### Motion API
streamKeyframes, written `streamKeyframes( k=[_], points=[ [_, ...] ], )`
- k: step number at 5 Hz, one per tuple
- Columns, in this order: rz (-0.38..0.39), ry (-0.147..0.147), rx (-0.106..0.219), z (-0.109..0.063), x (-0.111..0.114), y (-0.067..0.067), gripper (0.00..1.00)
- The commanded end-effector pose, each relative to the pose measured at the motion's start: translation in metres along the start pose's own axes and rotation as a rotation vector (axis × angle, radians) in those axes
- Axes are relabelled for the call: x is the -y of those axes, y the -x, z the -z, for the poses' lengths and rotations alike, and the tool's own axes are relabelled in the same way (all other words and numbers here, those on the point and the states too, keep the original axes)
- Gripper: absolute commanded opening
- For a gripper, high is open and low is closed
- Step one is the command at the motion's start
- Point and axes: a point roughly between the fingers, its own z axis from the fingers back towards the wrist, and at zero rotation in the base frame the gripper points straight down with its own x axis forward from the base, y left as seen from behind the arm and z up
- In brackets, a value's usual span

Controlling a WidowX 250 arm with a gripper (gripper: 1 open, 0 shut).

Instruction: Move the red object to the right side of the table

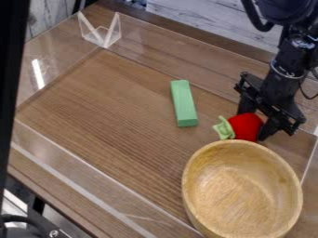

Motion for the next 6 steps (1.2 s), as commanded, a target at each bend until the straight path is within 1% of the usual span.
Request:
streamKeyframes(
  k=[1,2,3,4,5,6],
  points=[
    [0.009,-0.011,0.055,-0.013,-0.01,-0.01,0.0],
    [0.016,-0.015,0.053,-0.015,-0.017,-0.019,0.0],
    [0.014,-0.014,0.047,-0.016,-0.025,-0.027,1.0],
    [0.073,-0.013,0.051,-0.018,-0.03,-0.026,1.0],
    [0.137,-0.012,0.05,-0.017,-0.032,-0.026,0.0],
    [0.137,-0.013,0.048,-0.011,-0.026,-0.026,0.0]
  ],
)
